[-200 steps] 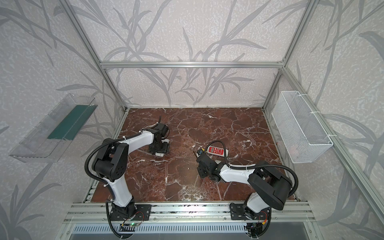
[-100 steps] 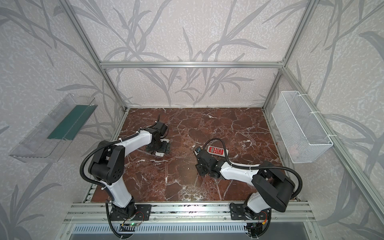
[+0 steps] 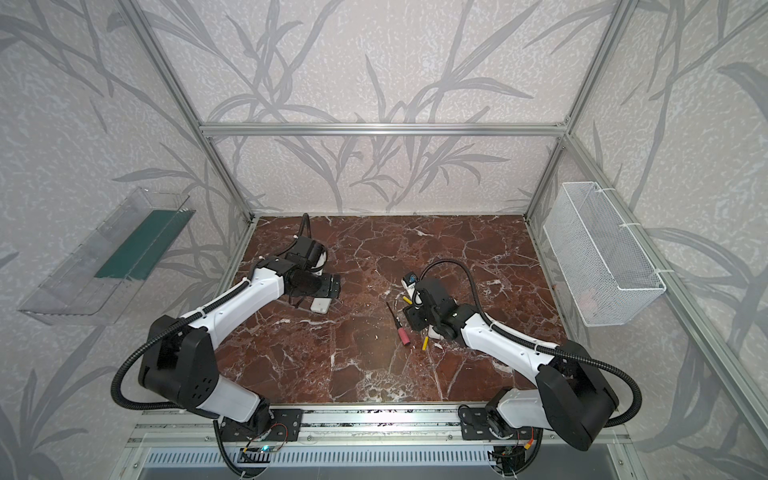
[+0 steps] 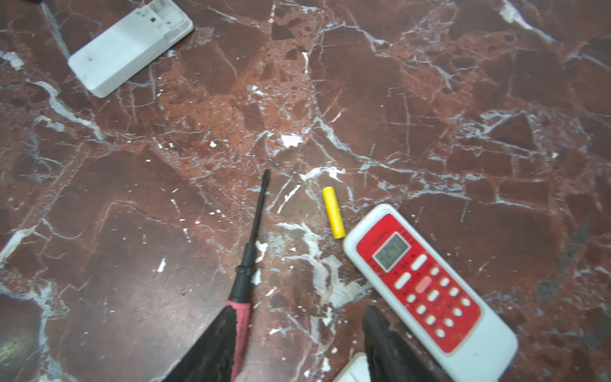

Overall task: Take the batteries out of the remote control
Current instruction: 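Place the screwdriver on the table and open the right gripper, then grasp the red-faced white remote with the right gripper and lift it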

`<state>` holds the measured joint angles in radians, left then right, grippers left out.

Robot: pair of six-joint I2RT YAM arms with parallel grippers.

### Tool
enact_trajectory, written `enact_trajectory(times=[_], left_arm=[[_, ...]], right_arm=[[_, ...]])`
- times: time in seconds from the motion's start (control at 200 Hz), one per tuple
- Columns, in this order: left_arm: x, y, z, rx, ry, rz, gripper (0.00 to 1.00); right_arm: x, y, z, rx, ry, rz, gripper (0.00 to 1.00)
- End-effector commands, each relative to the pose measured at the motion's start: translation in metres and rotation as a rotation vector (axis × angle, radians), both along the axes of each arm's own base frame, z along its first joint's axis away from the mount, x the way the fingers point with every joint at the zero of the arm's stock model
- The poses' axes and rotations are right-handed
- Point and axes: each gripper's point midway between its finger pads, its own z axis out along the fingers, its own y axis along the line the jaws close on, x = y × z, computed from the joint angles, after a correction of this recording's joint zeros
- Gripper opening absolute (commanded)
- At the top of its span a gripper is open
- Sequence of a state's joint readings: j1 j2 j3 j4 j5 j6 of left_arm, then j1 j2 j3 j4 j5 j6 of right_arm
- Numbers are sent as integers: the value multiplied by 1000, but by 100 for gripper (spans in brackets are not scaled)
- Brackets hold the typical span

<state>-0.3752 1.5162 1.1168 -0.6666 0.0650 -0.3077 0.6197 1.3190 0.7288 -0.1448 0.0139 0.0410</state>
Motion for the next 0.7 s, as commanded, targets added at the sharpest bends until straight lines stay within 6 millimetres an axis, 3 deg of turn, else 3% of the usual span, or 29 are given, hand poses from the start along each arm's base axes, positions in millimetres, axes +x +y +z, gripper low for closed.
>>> enact_trajectory(times=[0.0, 0.33, 0.565, 0.7], left_arm=[[-18, -21, -1, -80, 12, -47, 100], [-37, -49, -5, -58, -84, -170, 97], [-44, -64, -4, -135, -117, -235, 99], [-41, -59, -6, -135, -156, -207, 100]], right_arm=[[9, -15, 9, -33, -11, 67, 60], [39, -42, -2, -191, 33, 223, 61], [37, -46, -36, -338, 110, 422, 61], [36, -54, -55, -398, 178, 461, 61]])
